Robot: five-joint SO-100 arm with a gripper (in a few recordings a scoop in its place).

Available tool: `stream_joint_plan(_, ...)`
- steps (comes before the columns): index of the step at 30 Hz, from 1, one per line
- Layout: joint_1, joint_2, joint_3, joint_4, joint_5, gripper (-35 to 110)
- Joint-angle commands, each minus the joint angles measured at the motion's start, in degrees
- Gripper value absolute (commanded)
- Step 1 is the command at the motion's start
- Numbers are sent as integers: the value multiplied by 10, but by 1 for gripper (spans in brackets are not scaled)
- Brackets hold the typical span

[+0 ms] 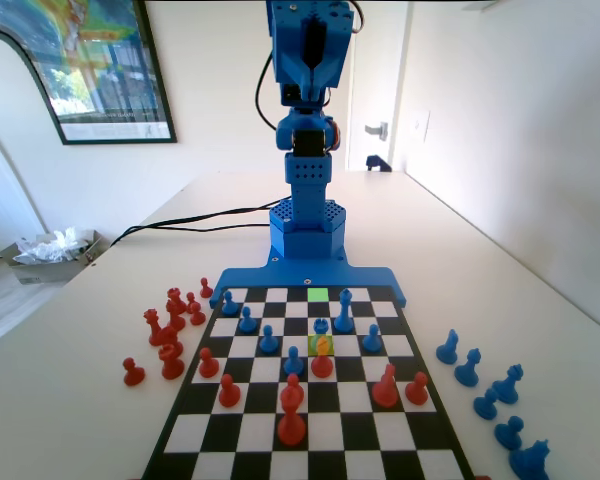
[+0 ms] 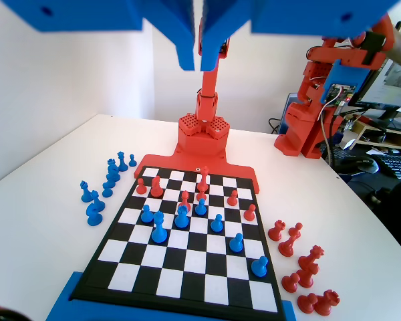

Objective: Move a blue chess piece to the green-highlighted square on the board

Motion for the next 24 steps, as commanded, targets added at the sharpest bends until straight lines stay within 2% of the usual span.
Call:
stream_joint_plan(1,10,11,4,-10,-4,5)
stream_joint_plan(22,1,11,4,-10,-4,1)
stream_joint_plan(24,-4,2,-1,-6,-38,1)
